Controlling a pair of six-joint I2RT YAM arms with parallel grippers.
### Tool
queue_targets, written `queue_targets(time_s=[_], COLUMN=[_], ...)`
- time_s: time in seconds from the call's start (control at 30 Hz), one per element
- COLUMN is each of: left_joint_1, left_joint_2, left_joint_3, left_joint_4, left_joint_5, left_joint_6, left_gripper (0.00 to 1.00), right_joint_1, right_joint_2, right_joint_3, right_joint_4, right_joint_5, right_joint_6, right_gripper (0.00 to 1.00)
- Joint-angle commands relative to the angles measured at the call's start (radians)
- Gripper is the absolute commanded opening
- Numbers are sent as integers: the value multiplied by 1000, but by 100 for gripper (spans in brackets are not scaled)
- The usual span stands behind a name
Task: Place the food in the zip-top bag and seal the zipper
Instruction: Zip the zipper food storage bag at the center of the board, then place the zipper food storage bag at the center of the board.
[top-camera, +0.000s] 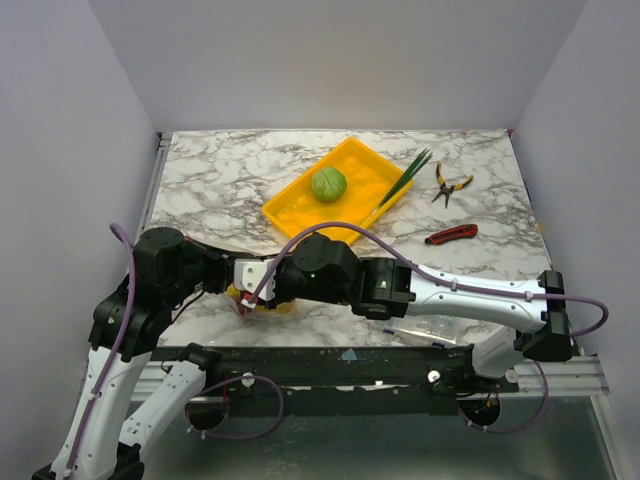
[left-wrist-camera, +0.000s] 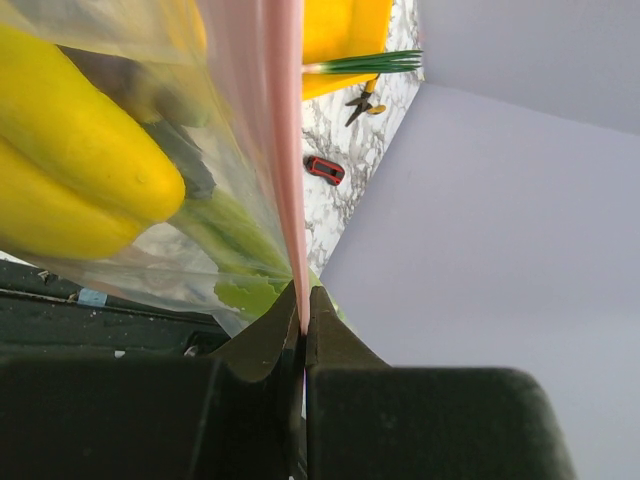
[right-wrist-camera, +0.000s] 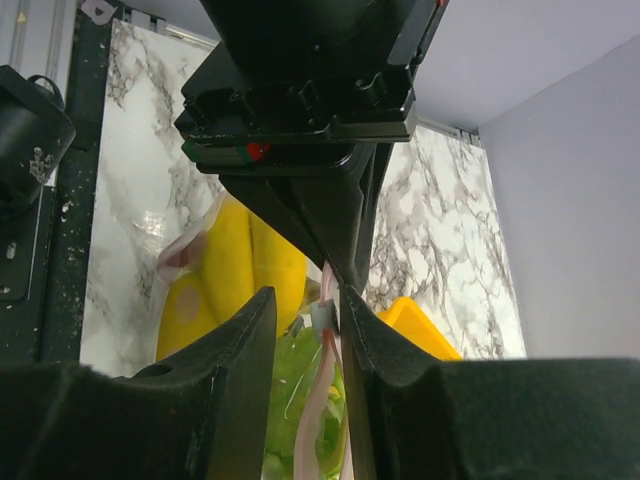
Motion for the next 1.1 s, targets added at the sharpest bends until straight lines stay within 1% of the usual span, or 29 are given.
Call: queue_targets(time_s=[0.0,0.17,0.23,0.33,0.47,0.5,0.53,0.67,0.87,0.97,1.07], left_joint_1=[3,3,3,2,3,3,3,3,3,3,3], left_joint_2=[-14,-18,-20,-21,-23,-20,-21,-42,-66,-66,-68], left_joint_3=[24,29,29,29,35,45,48,66,105,130,143], left_joint_4=[39,35,34,31,28,15,7,-31,-98,-123,-126], left_joint_5=[27,22,23,24,21,2,-10,-121,-324,-379,-400], left_joint_6=[-10,-10,-10,-11,-10,-4,-2,12,43,52,57], left_gripper=[0,0,0,0,0,0,0,0,0,0,0], right_joint_1=[7,6,7,6,6,6,7,7,6,7,6], right_joint_2=[23,32,31,37,39,29,29,-16,-175,-234,-298], right_joint_3=[6,3,-3,-7,-22,-26,-29,-63,-182,-232,-277], right_joint_4=[31,43,51,57,76,78,72,41,-6,-37,-38], right_joint_5=[19,69,83,106,136,139,143,161,149,167,167], right_joint_6=[-39,-55,-63,-78,-99,-103,-102,-69,43,86,126], right_gripper=[33,27,27,23,21,2,0,0,0,0,0])
